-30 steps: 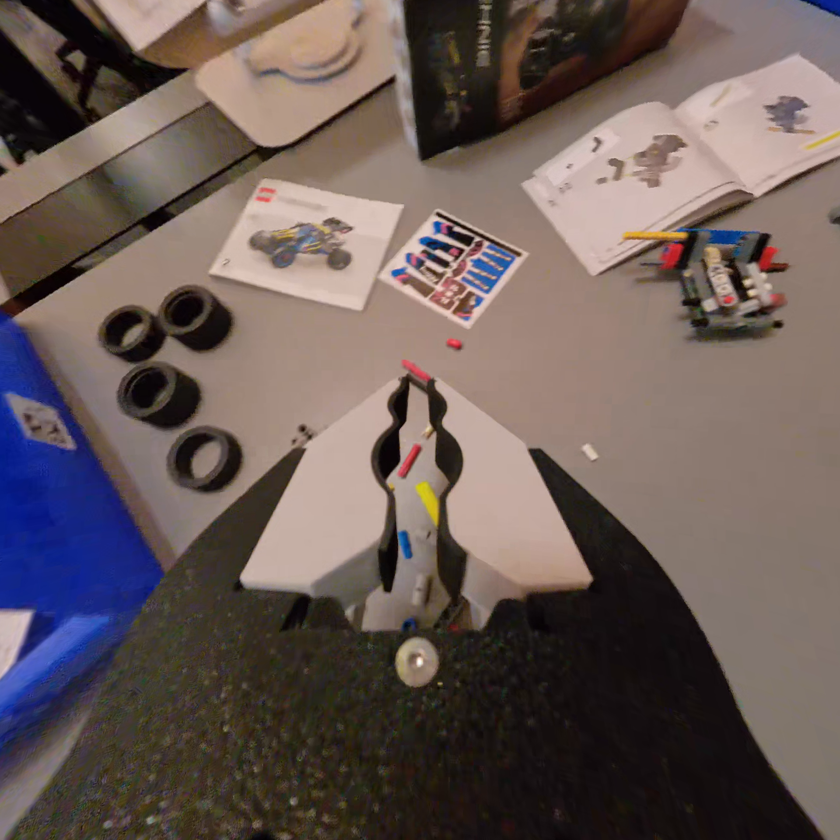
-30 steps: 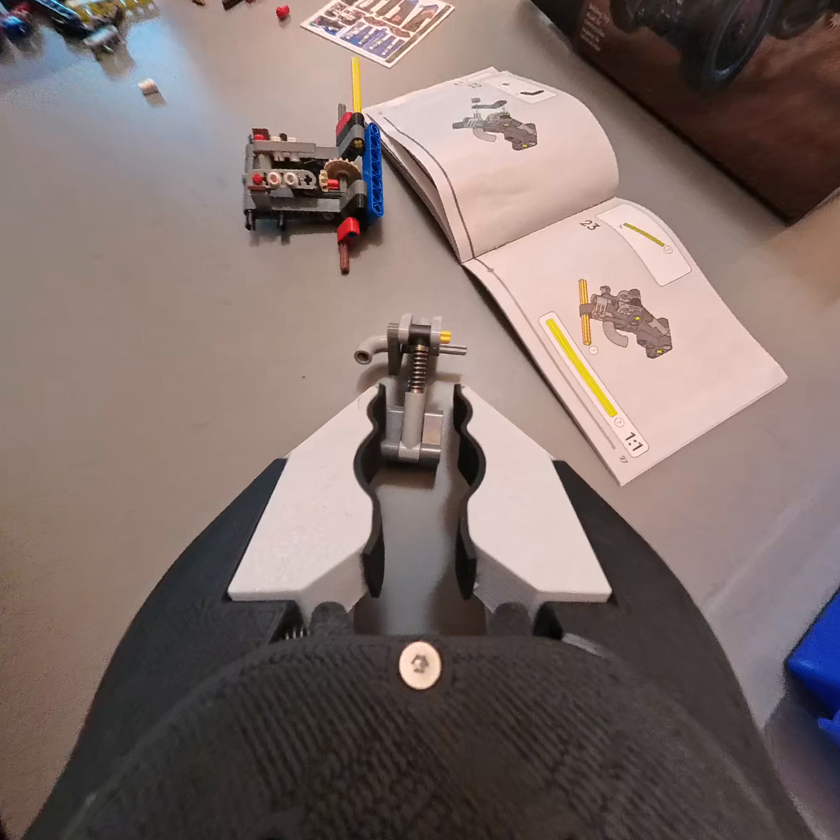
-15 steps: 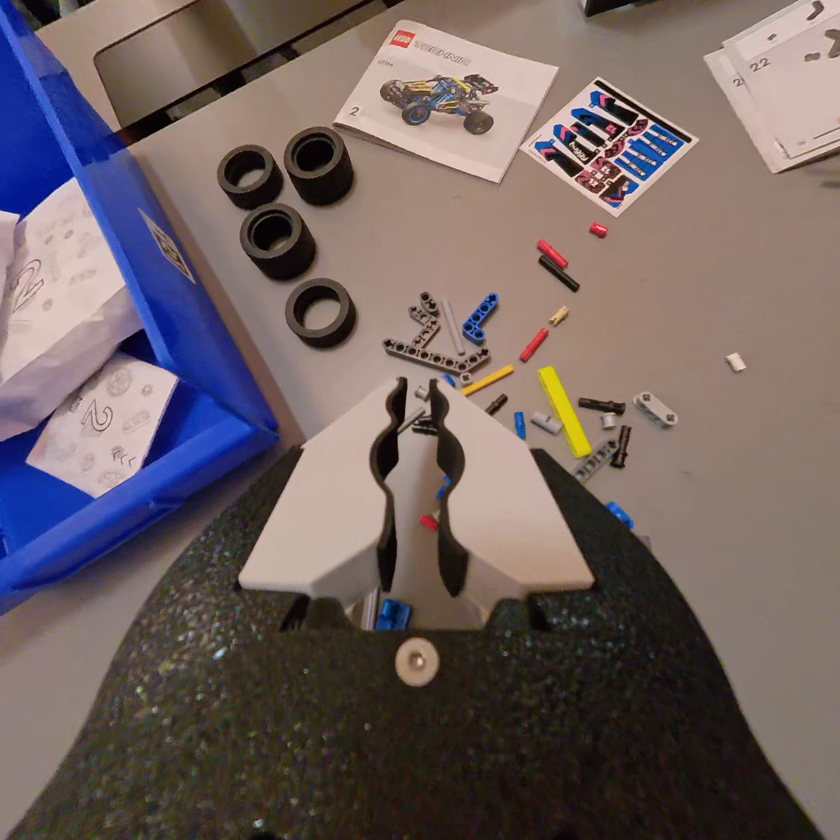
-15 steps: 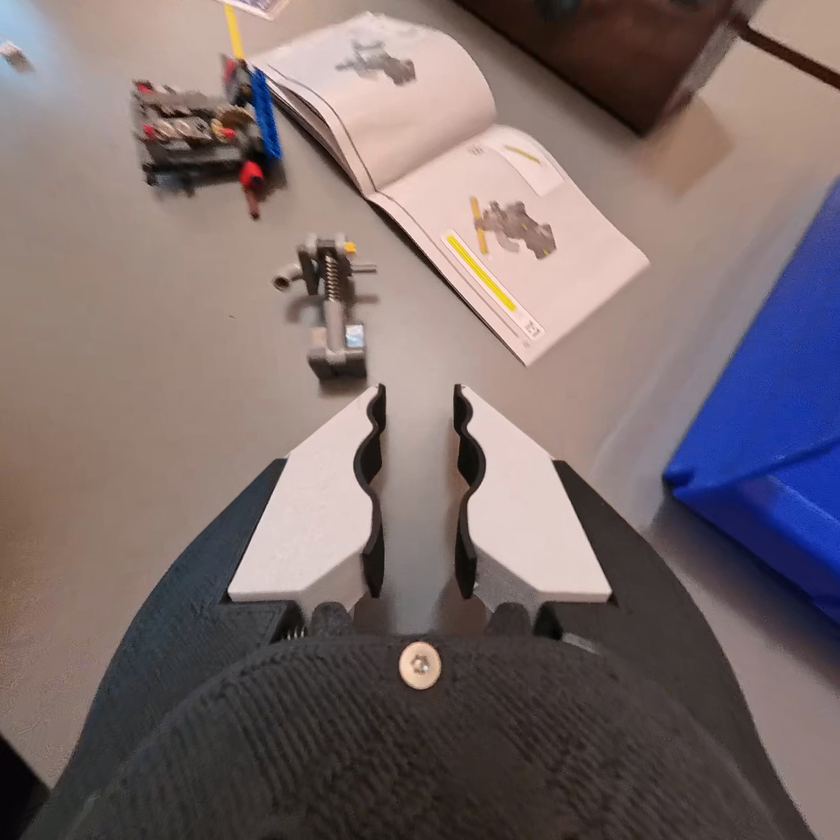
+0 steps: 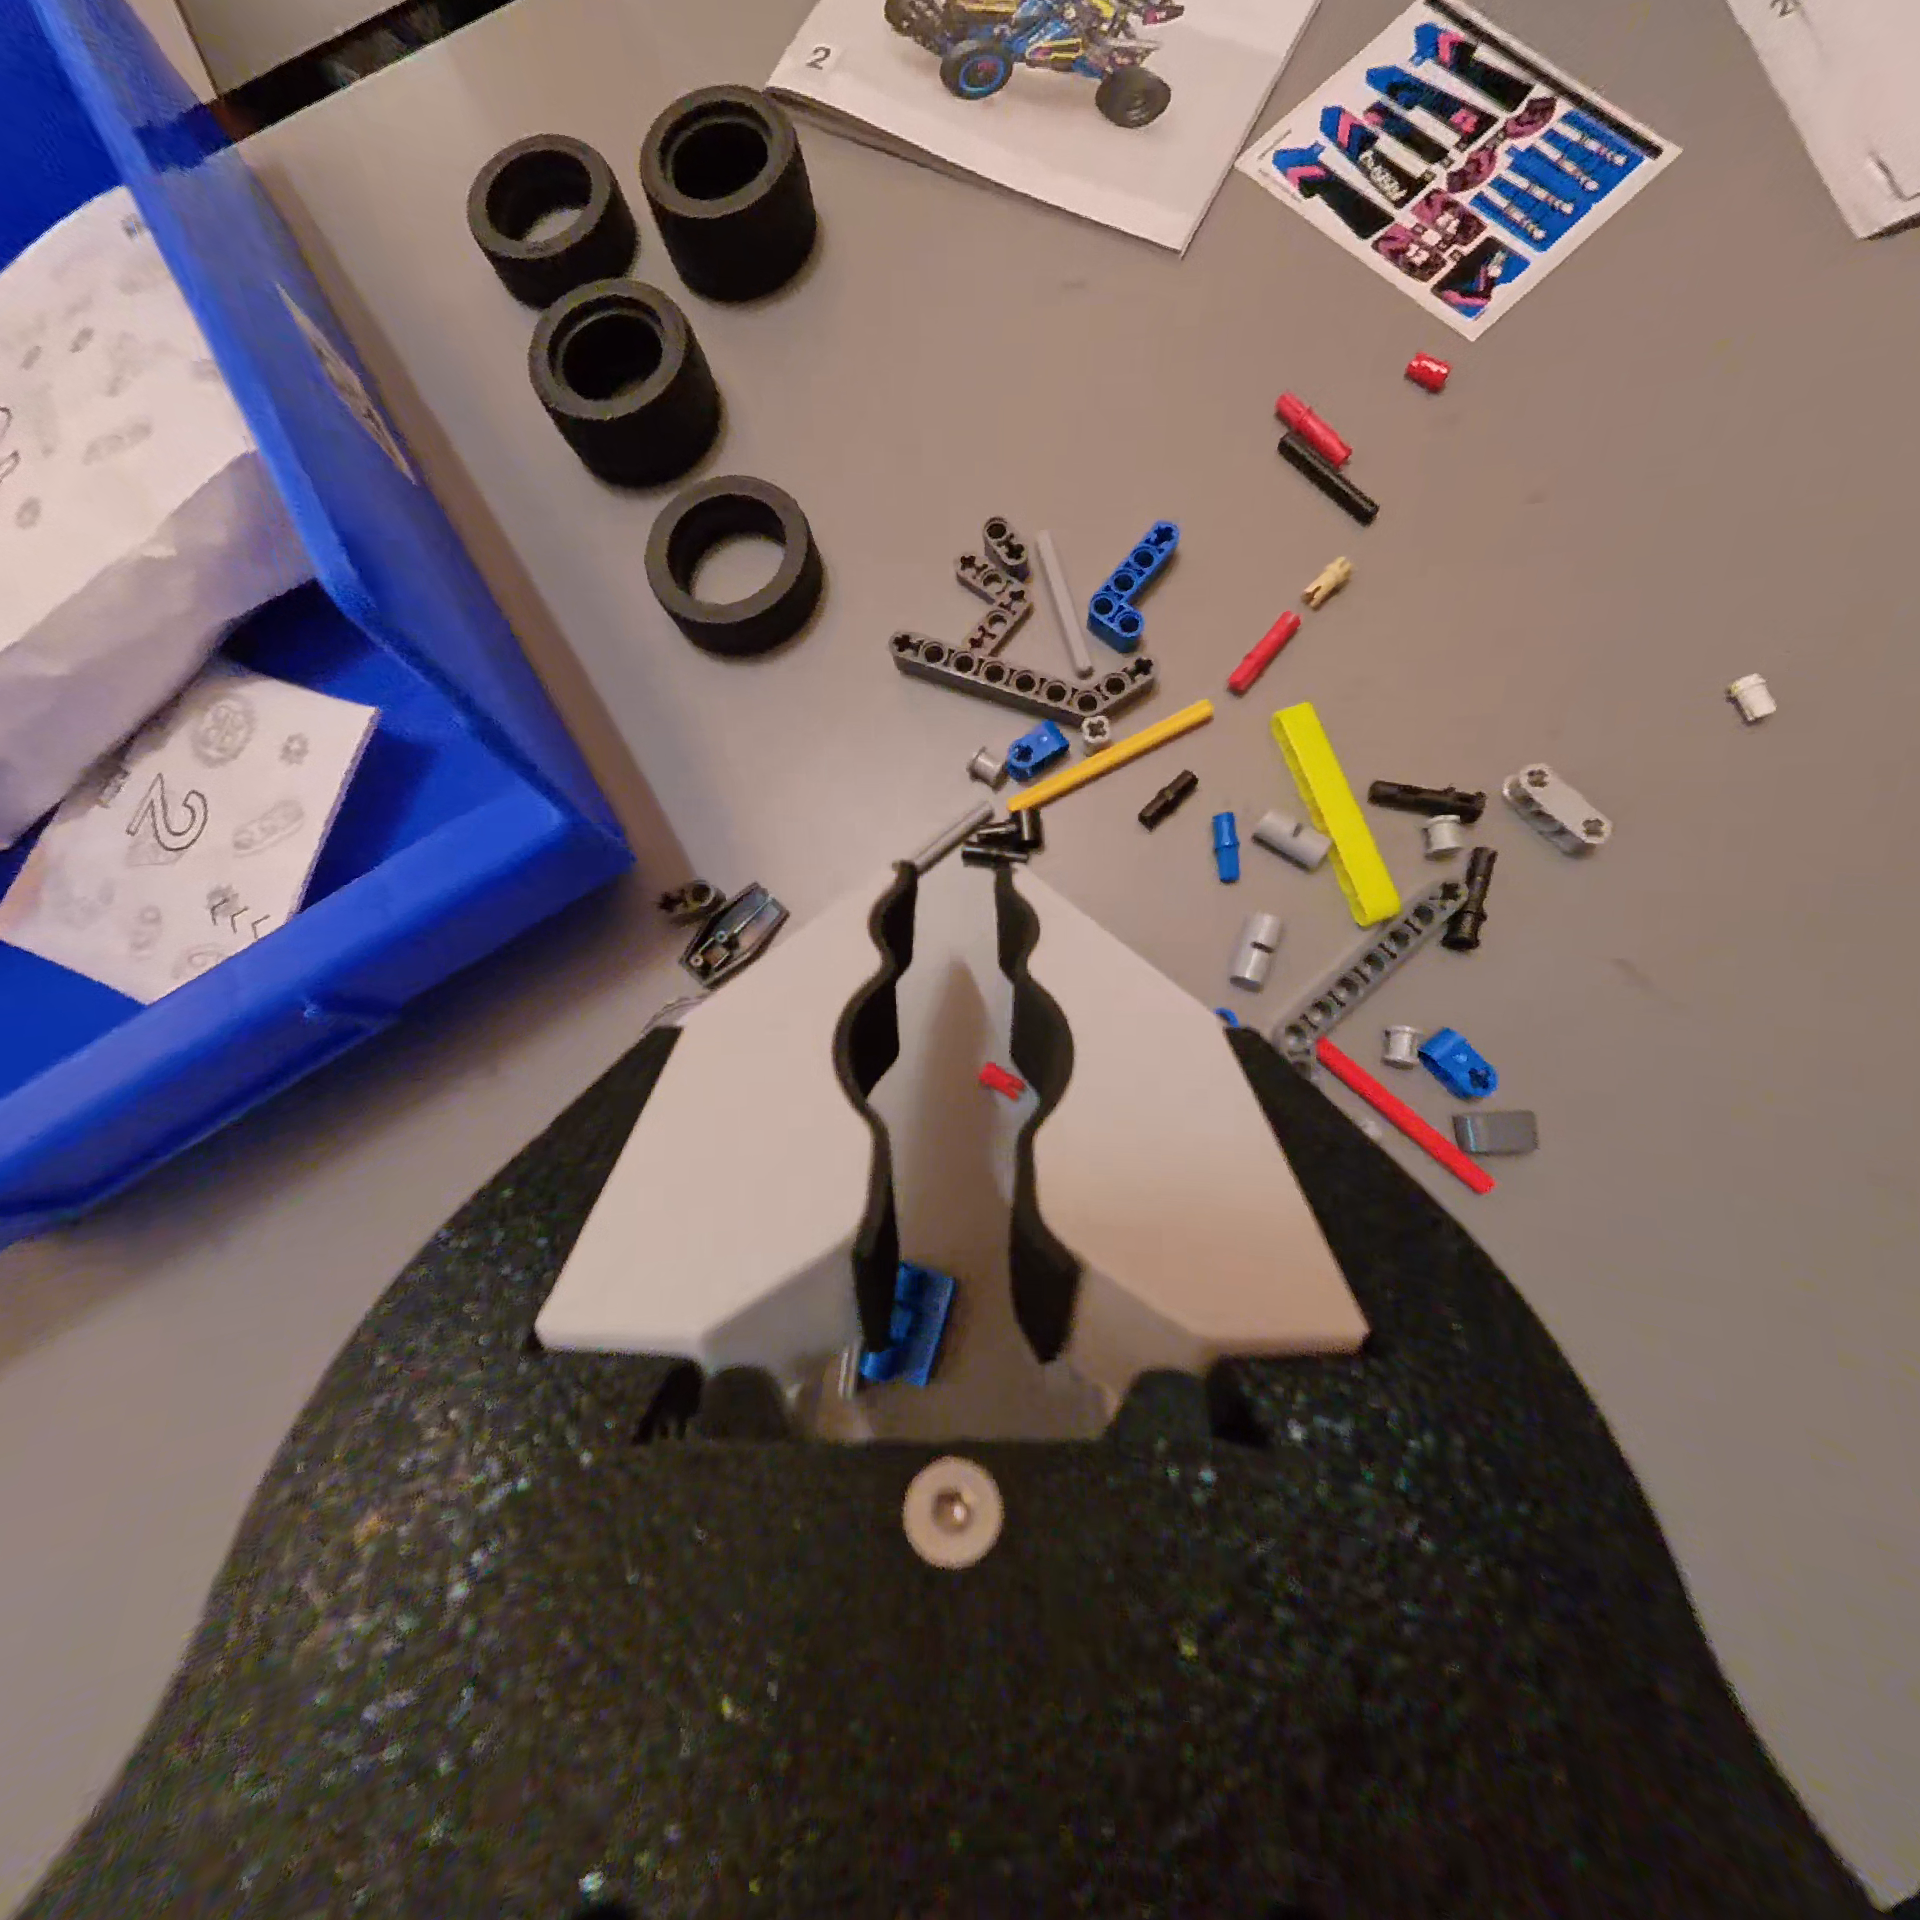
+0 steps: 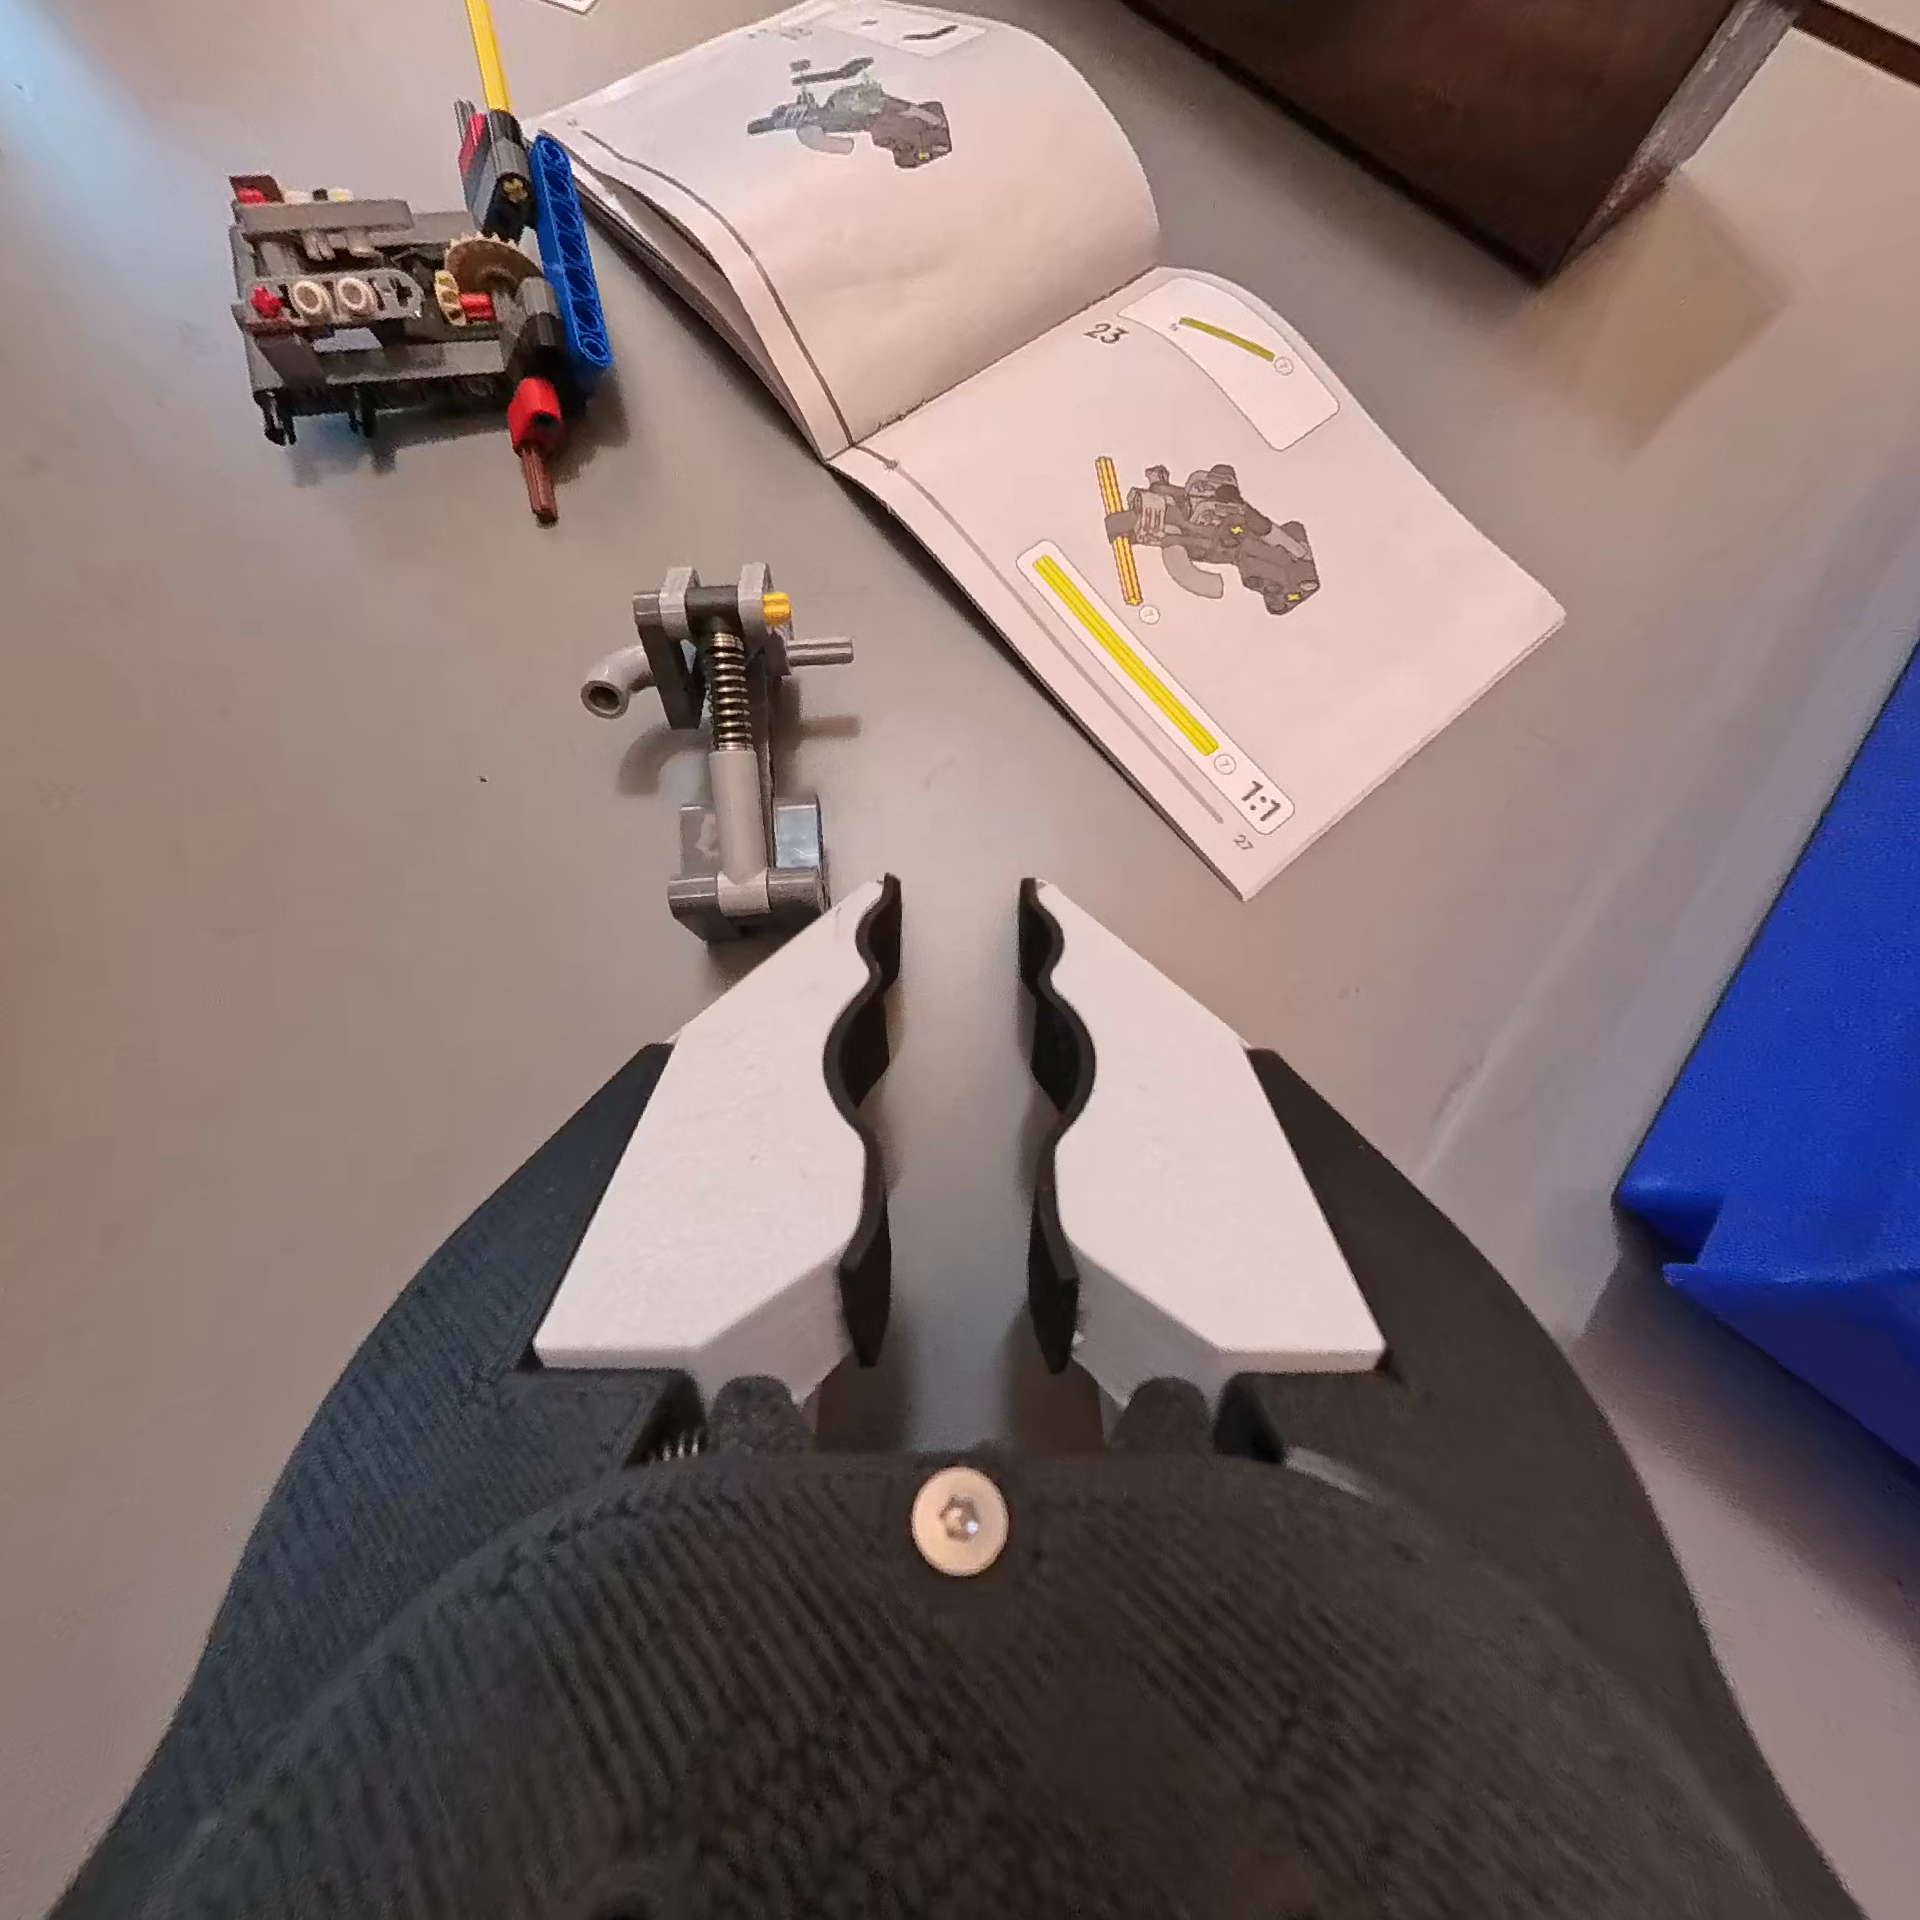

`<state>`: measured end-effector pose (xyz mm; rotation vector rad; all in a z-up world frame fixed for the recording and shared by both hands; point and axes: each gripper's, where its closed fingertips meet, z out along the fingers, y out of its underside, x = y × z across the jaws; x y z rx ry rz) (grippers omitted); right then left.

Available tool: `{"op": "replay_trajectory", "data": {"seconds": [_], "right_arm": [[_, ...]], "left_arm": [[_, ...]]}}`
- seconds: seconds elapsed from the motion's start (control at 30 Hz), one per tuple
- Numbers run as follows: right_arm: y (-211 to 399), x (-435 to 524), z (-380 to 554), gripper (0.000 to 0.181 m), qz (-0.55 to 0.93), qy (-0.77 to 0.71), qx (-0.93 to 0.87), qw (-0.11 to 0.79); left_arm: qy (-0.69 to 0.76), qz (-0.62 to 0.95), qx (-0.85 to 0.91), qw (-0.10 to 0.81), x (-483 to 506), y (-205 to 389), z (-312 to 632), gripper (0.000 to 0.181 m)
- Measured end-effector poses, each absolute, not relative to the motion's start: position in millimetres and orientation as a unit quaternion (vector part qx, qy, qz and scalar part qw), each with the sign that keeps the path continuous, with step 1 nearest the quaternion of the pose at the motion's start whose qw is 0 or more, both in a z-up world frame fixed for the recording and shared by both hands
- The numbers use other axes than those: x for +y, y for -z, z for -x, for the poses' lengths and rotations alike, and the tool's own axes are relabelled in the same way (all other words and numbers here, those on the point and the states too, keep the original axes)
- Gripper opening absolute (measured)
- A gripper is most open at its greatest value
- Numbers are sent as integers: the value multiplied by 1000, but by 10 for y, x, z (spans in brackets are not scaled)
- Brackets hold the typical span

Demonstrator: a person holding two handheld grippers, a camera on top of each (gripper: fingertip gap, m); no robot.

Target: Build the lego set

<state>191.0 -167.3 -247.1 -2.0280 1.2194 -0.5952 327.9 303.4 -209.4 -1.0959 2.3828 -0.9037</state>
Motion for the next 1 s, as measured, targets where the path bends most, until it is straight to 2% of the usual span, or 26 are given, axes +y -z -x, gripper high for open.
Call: {"op": "replay_trajectory", "data": {"seconds": [0.2,0.3,0.4,0.57,1.0], "right_arm": [[2473,-1665,-1925,21,779,223,472,347],[2474,-1664,-1925,20,780,226,471,345],[2474,-1661,-1925,20,780,225,470,346],[2472,-1662,-1925,20,781,231,468,342],[2473,-1657,-1923,19,782,229,467,344]], "left_arm": [[386,331,850,134,2796,2019,-3094,9],[390,282,873,81,2524,2086,-2883,4],[358,248,900,37,2231,2274,-2675,8],[320,256,911,48,2103,2433,-2709,12],[281,258,922,69,2092,2460,-2768,4]]}}
